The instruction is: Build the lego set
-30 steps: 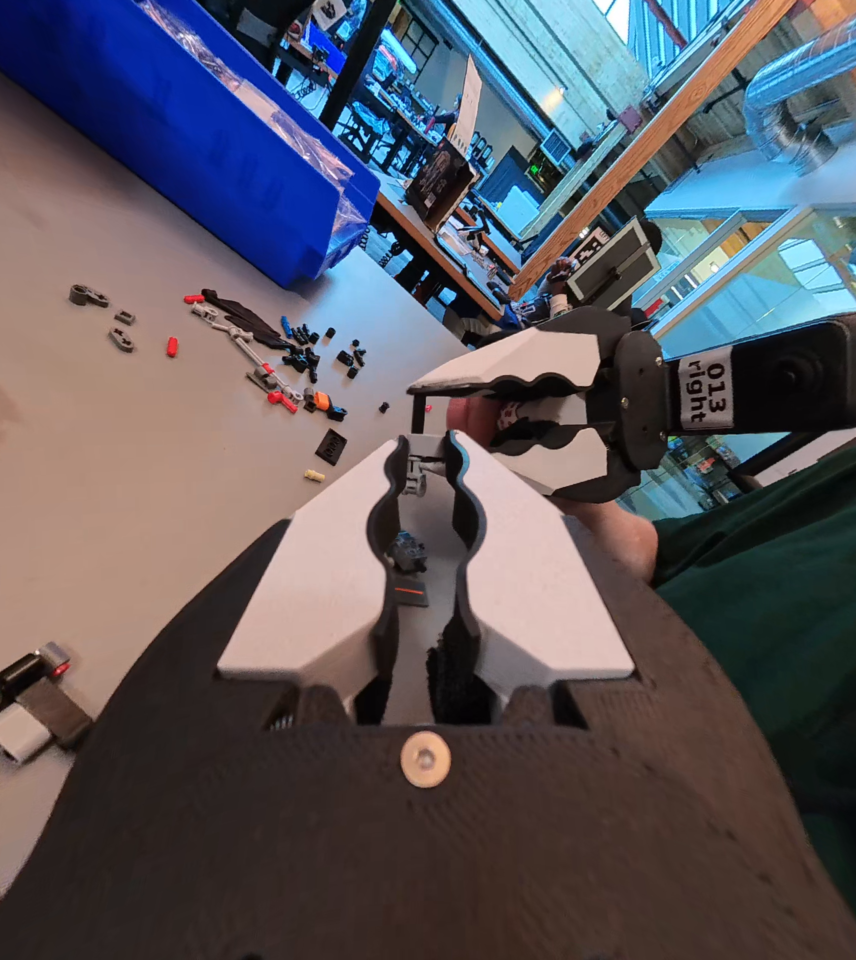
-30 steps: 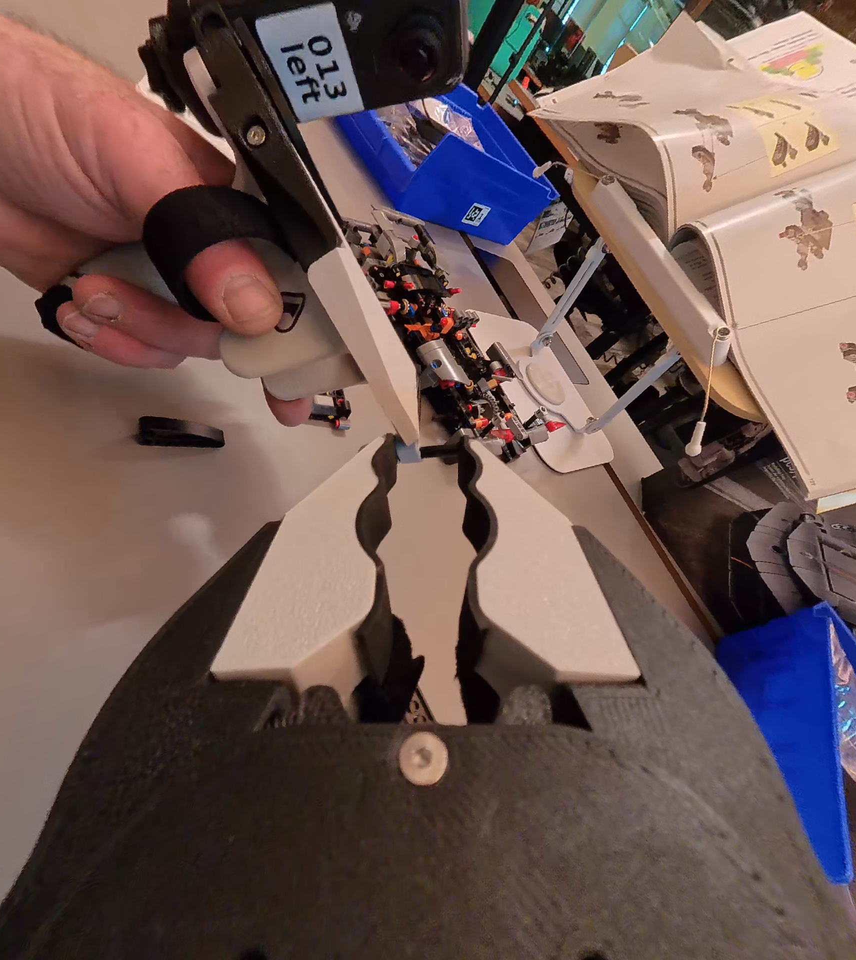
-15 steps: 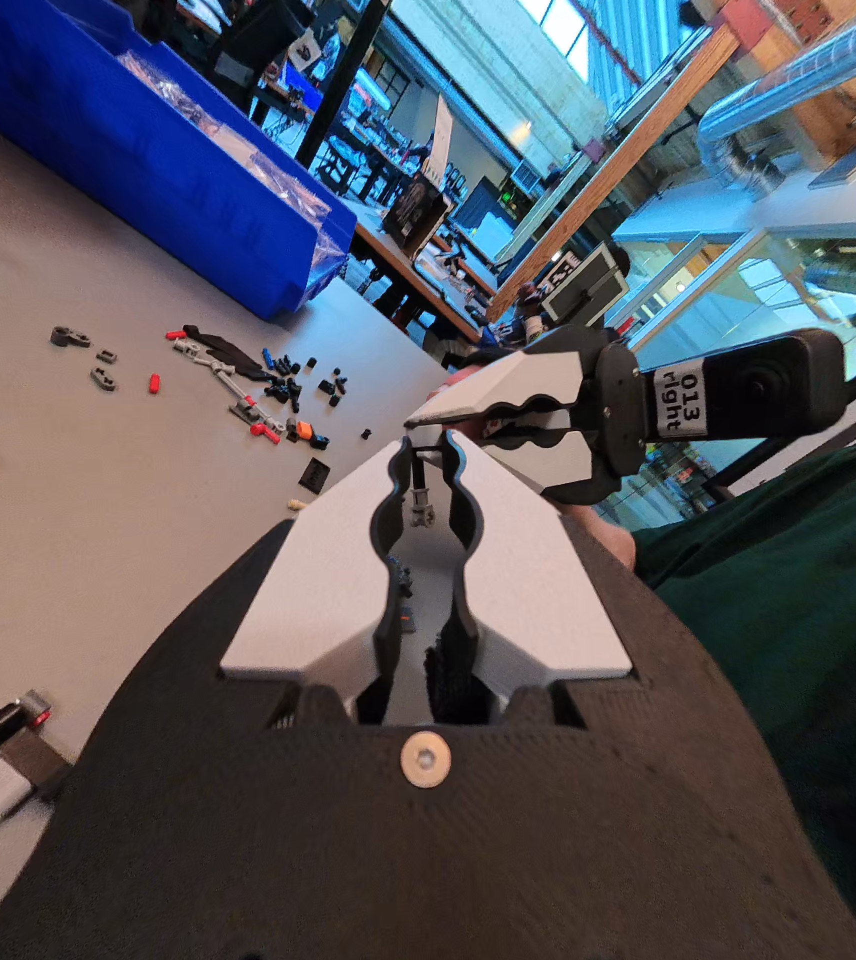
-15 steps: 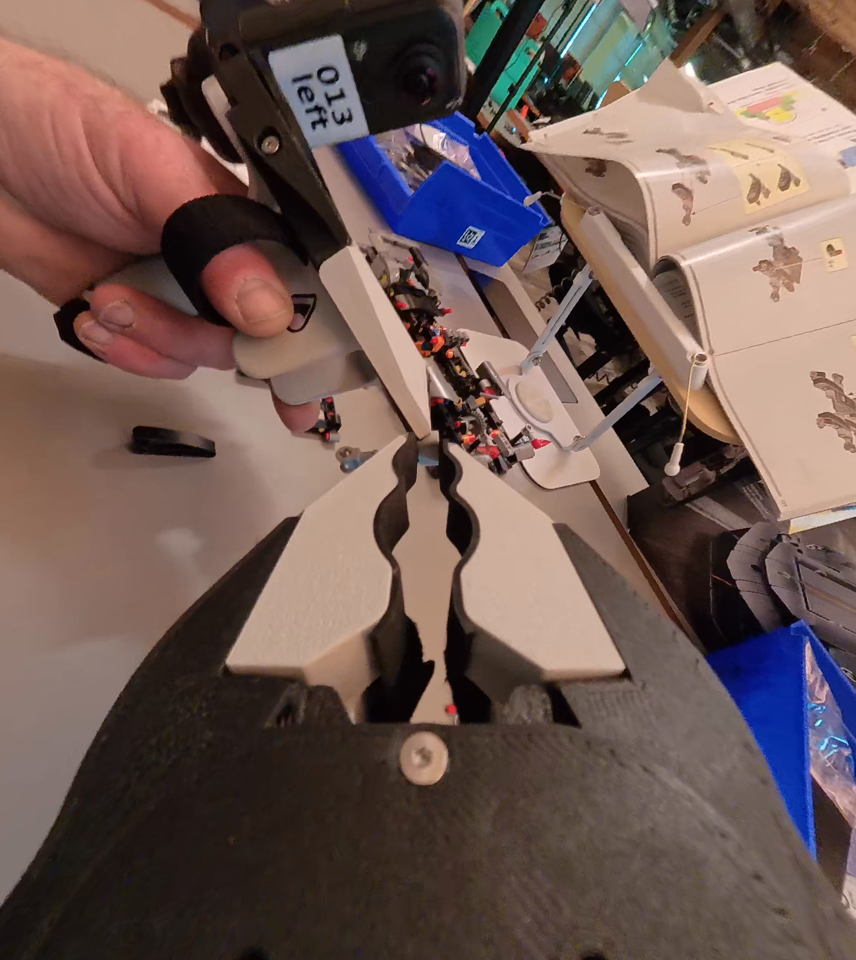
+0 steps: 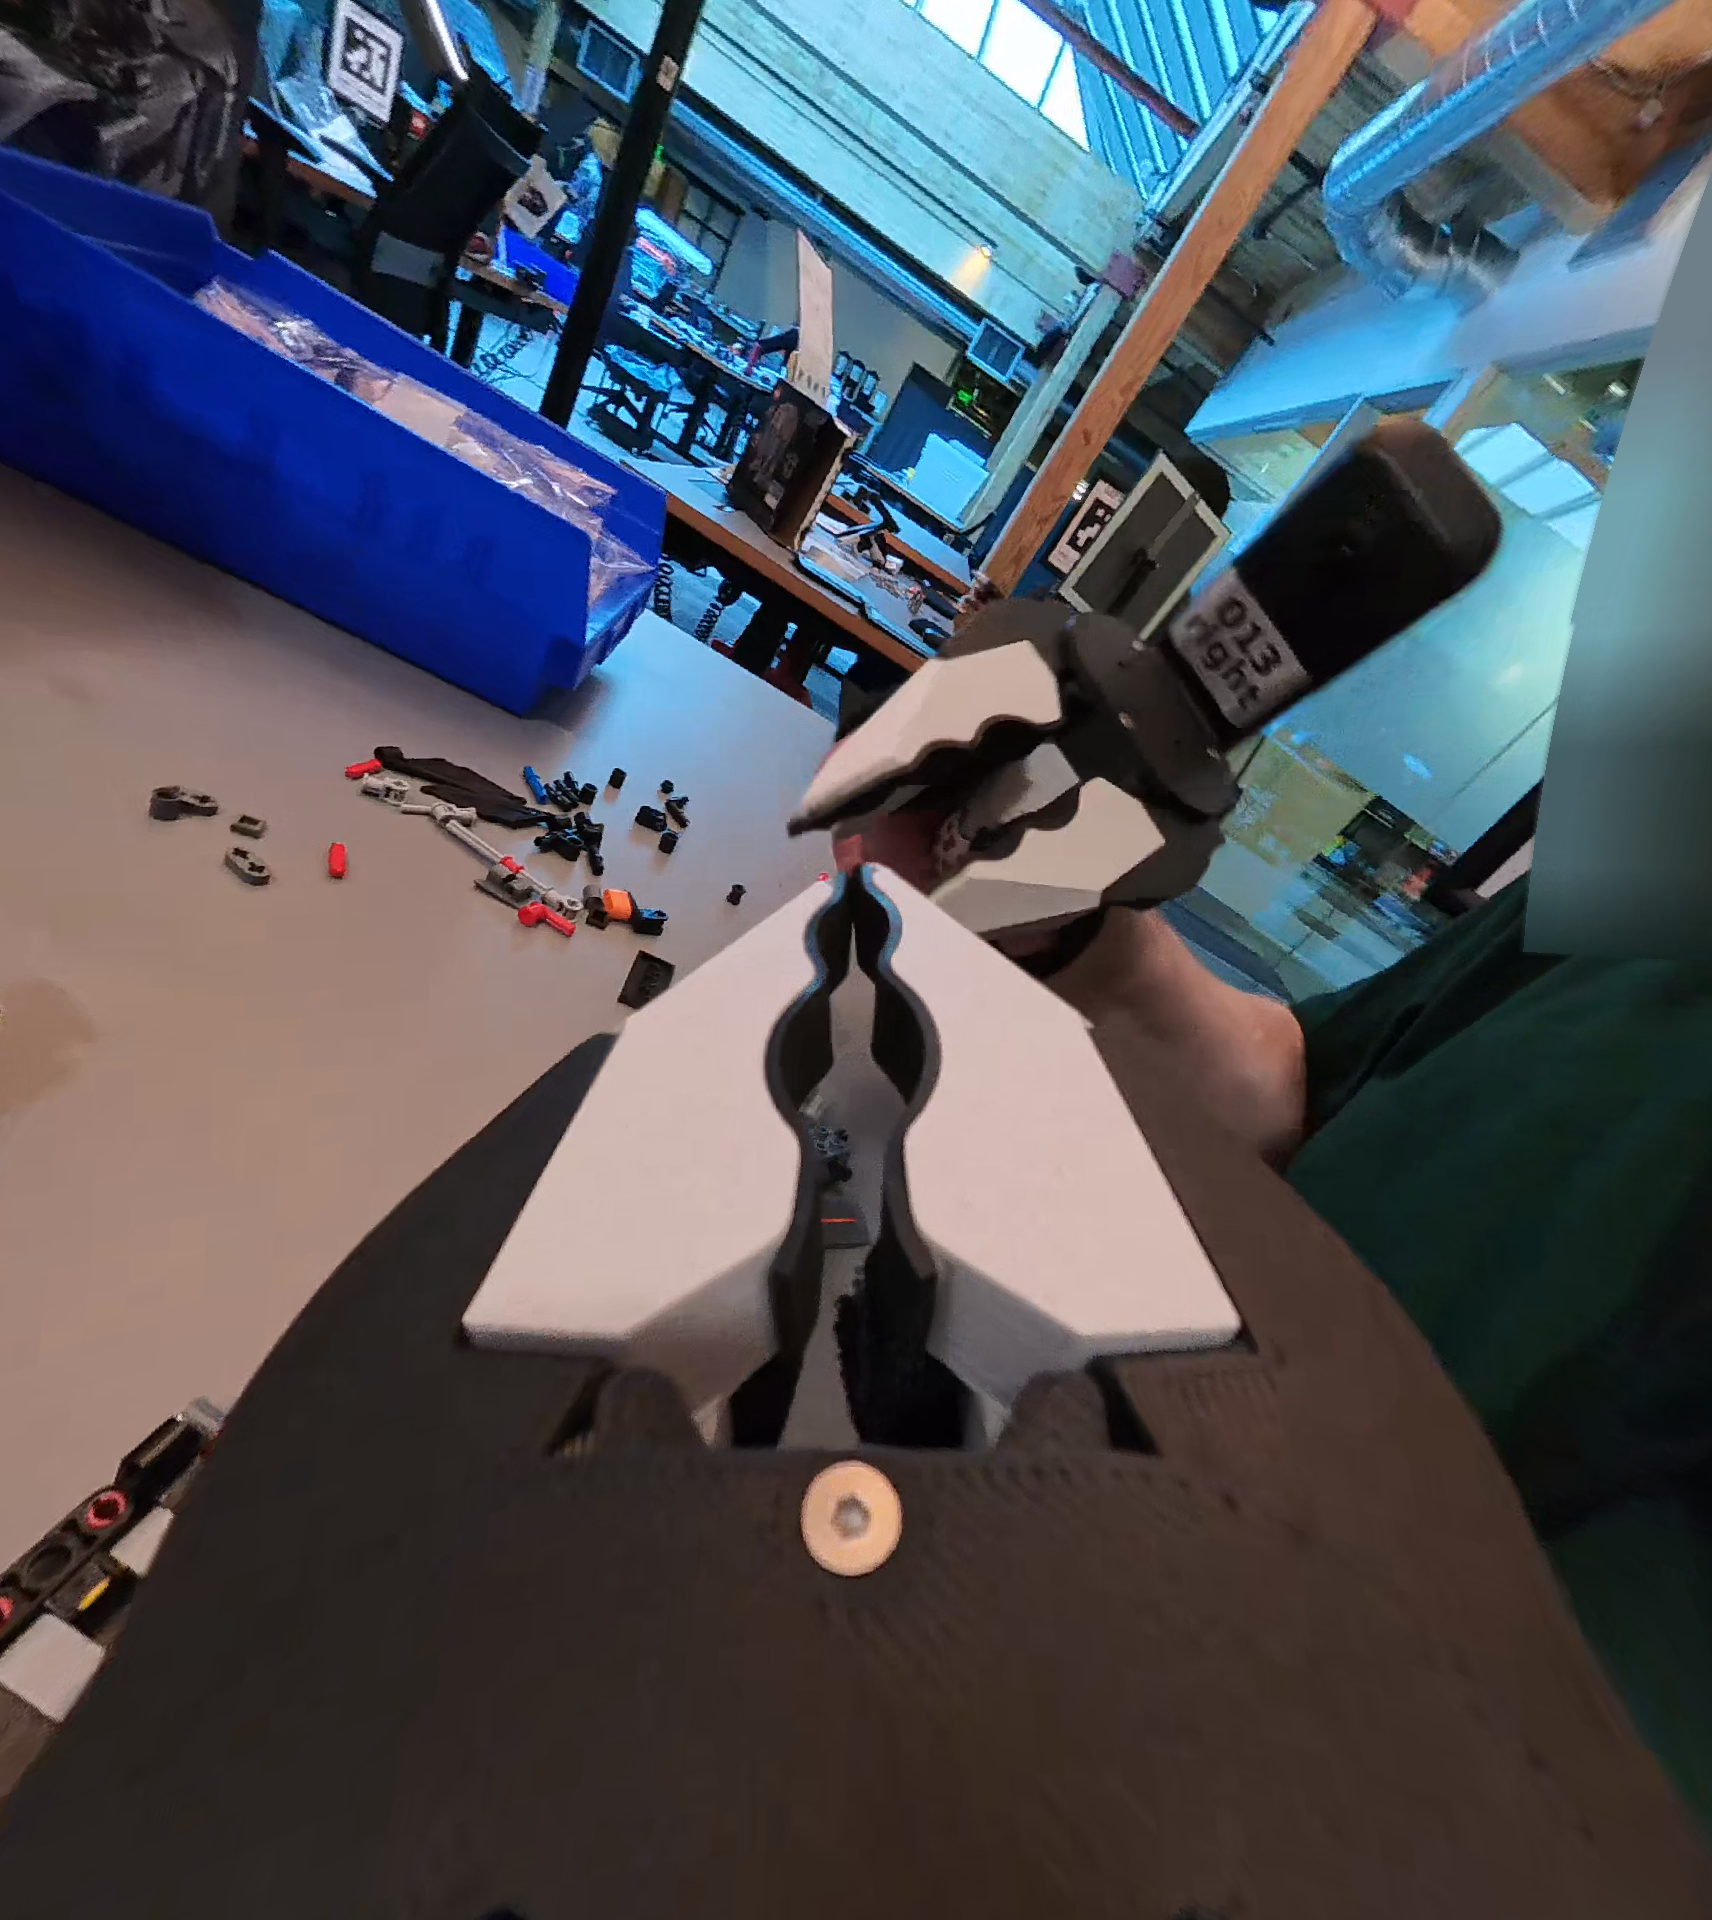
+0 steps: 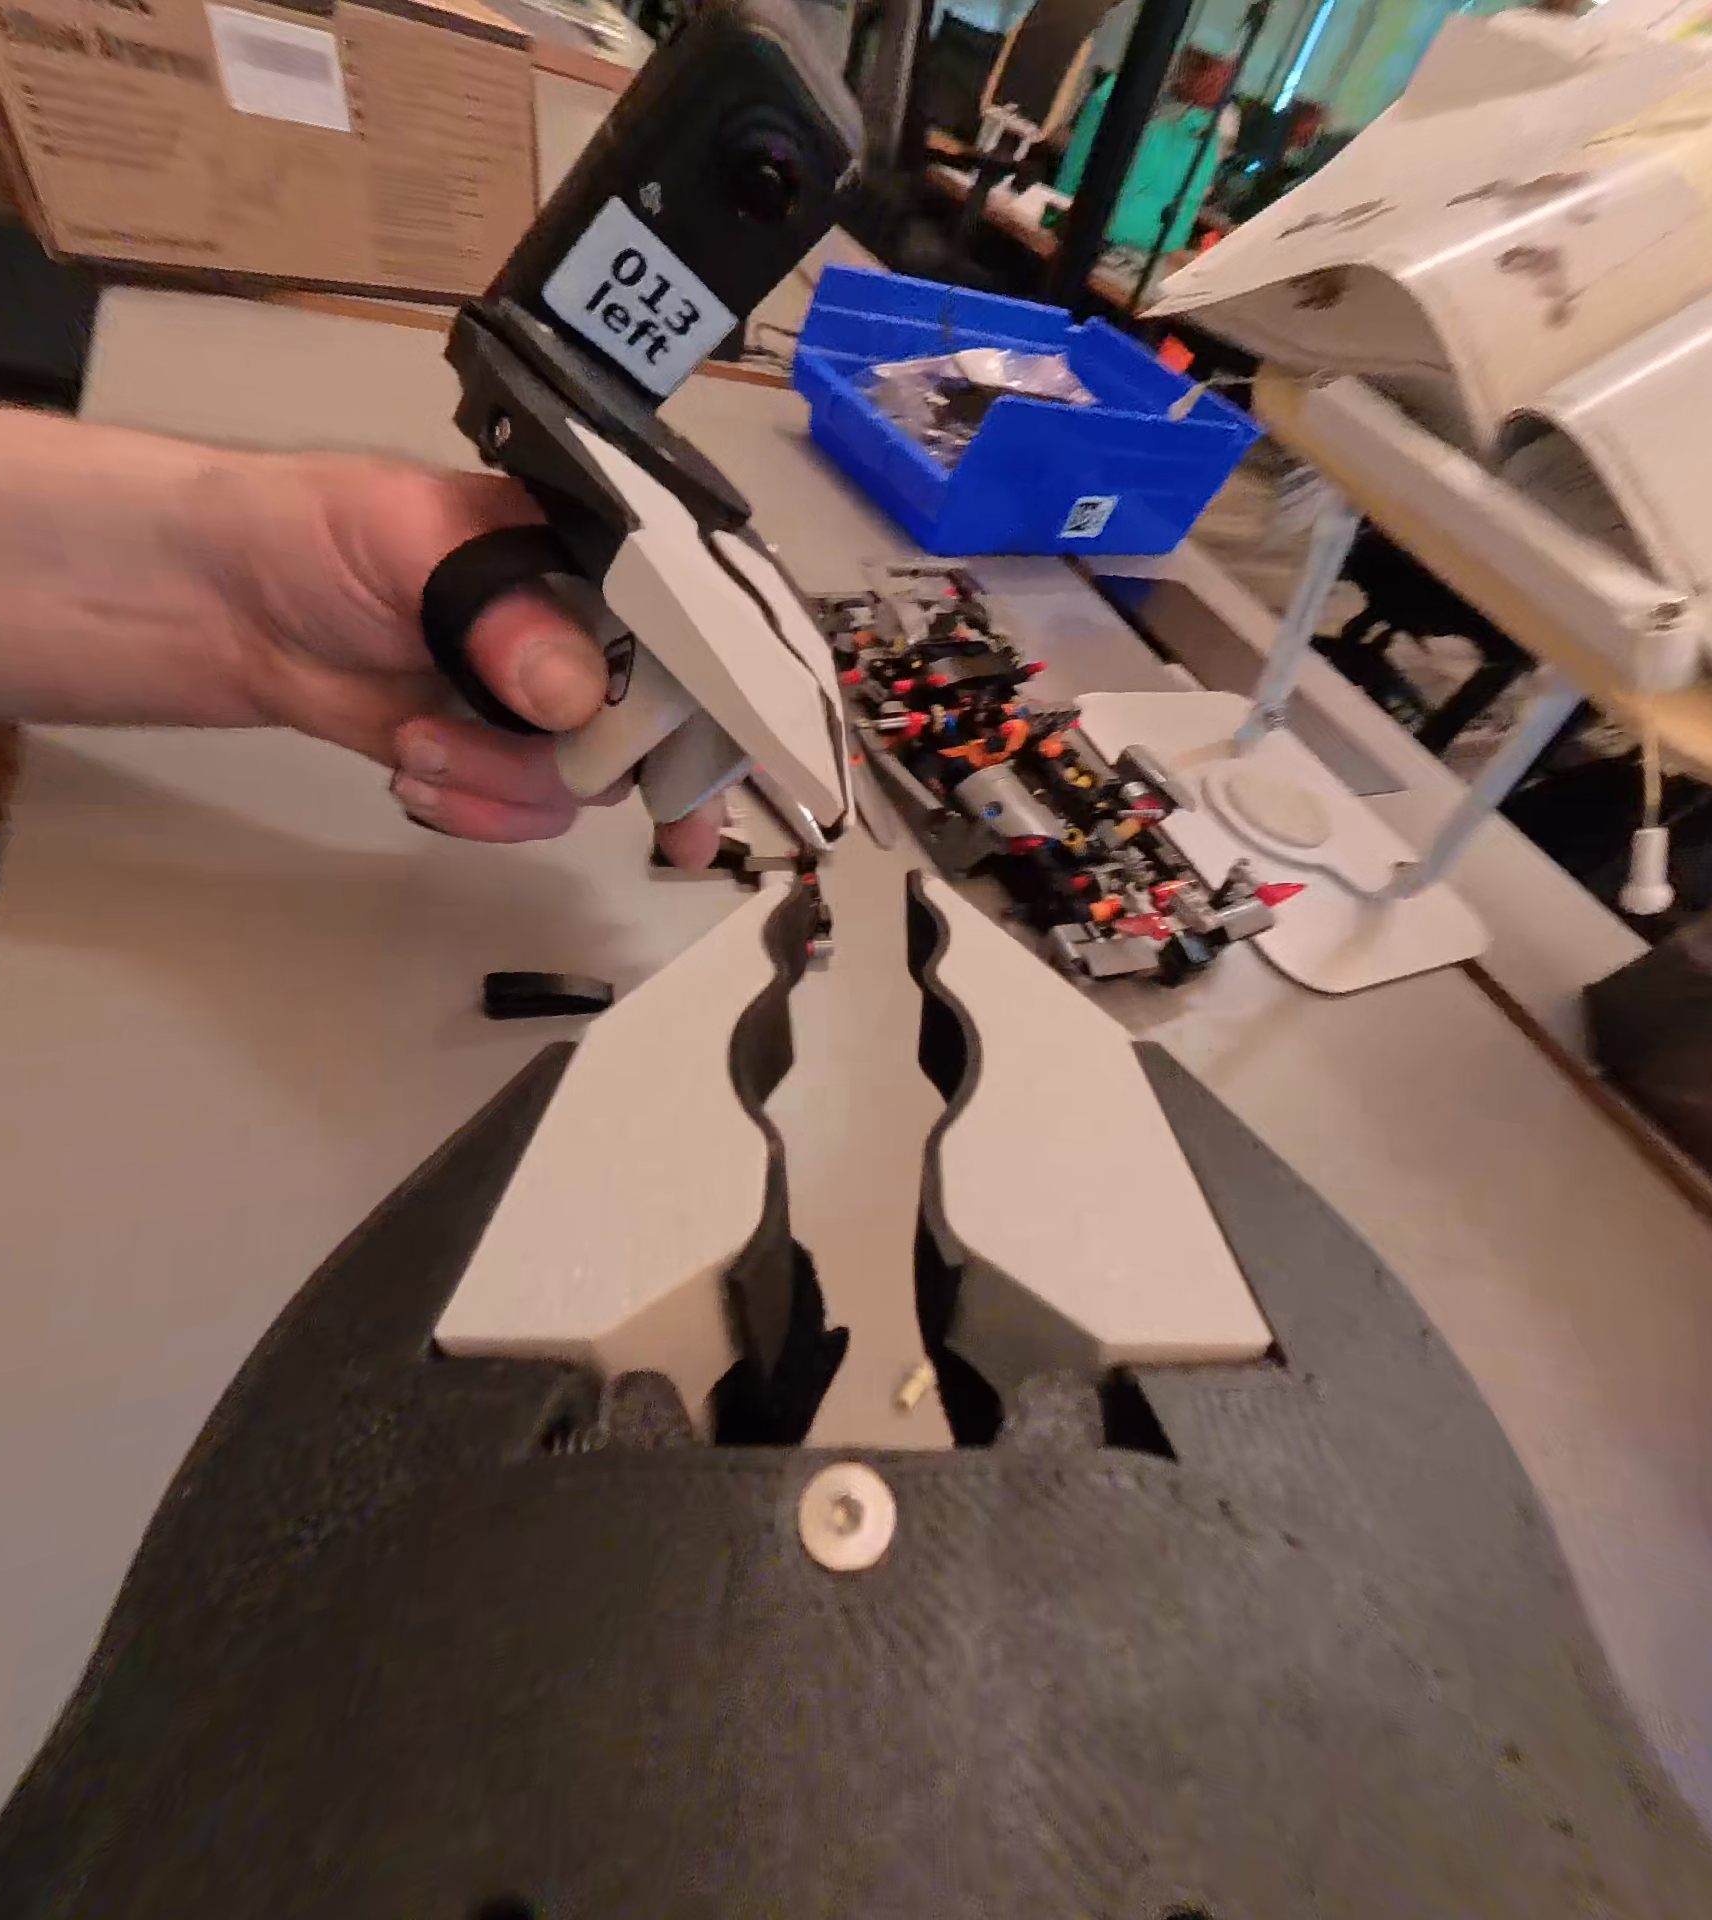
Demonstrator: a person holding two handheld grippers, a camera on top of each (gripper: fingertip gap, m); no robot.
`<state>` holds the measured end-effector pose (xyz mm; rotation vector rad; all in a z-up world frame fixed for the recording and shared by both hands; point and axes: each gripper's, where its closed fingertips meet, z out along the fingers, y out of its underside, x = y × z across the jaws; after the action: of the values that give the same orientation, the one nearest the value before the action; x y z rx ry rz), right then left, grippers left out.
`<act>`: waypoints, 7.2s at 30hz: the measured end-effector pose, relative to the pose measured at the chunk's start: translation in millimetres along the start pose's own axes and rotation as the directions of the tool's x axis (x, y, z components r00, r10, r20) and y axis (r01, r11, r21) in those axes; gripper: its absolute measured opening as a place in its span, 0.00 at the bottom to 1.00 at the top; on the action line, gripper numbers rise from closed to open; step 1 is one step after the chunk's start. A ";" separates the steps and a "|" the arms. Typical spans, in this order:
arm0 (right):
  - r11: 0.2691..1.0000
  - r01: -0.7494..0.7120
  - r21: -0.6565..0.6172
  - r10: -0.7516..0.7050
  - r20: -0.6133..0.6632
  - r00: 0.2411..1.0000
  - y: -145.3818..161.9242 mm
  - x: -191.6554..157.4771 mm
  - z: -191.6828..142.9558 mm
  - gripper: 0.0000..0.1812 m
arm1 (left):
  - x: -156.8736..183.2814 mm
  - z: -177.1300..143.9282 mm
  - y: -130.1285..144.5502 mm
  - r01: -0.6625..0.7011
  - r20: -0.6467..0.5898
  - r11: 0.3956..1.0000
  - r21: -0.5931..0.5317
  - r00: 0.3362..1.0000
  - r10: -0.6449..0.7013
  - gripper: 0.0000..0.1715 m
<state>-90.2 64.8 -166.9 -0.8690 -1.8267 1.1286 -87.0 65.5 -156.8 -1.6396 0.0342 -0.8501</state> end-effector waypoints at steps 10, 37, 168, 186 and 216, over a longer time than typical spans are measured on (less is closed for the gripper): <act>0.985 -0.157 -0.074 0.153 -0.061 0.986 31.8 33.2 -37.6 0.03 | -9.3 -3.1 34.8 -0.106 0.113 0.973 -0.204 0.985 0.131 0.00; 0.968 -0.129 -0.215 0.151 0.089 0.985 72.6 -15.3 -41.4 0.04 | -29.5 -4.3 127.9 -0.598 -0.288 0.247 -0.762 0.656 0.698 0.02; 0.837 0.198 -0.510 0.133 0.541 0.831 108.3 -84.4 21.7 0.00 | -23.9 -15.4 146.0 -0.379 0.192 0.579 -0.722 0.694 0.694 0.08; 0.859 0.310 -0.408 0.064 0.686 0.725 107.5 -77.8 6.4 0.05 | -21.9 -14.0 147.3 -0.373 0.167 0.594 -0.713 0.732 0.661 0.08; 0.816 0.479 -0.324 -0.023 0.810 0.586 117.8 -81.0 -4.1 0.01 | -18.8 -15.3 148.9 -0.375 0.163 0.596 -0.710 0.736 0.657 0.08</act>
<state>-34.4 40.2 -296.2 -0.3129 -2.9932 0.8670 -46.1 20.7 -294.9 -2.2565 0.5592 0.0343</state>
